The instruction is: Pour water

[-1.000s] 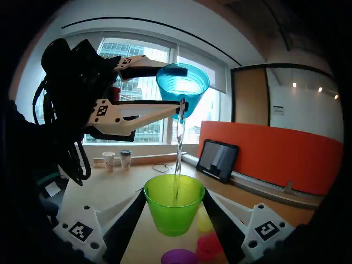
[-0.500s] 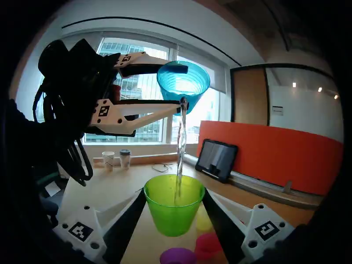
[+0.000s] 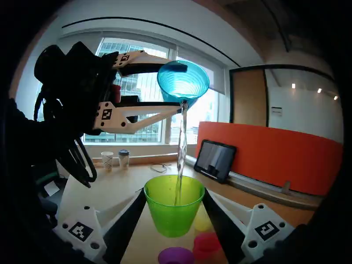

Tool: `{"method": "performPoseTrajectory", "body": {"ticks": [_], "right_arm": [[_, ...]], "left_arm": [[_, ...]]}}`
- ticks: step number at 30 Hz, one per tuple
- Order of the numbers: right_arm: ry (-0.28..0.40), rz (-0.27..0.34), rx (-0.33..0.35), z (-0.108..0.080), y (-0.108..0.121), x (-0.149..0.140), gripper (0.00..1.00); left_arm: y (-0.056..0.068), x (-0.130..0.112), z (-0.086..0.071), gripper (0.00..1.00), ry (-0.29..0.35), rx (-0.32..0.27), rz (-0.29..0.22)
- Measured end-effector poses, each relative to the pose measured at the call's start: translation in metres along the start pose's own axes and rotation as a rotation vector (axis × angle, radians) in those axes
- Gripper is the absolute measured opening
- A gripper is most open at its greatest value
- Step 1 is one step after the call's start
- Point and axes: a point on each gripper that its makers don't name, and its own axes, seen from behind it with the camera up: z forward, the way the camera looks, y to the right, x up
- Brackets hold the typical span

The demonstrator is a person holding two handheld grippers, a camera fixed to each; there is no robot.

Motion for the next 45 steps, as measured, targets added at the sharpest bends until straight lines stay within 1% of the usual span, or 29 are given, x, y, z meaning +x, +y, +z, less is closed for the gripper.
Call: {"method": "performPoseTrajectory", "body": {"ticks": [12,20,29,45], "right_arm": [[0.003,-0.002,-0.002,-0.001,0.0,0.001,0.92],[0.006,-0.002,-0.003,0.0,0.0,0.001,0.92],[0.013,-0.003,-0.004,0.001,0.0,0.002,0.92],[0.019,-0.01,-0.006,0.0,-0.002,0.006,0.92]], "left_arm": [[-0.007,0.004,-0.001,0.86,0.005,0.014,0.07],[-0.007,0.005,-0.002,0.86,0.009,0.02,0.109],[-0.008,0.009,-0.005,0.86,0.019,0.028,0.165],[-0.009,0.02,-0.009,0.86,0.036,0.044,0.286]]}}
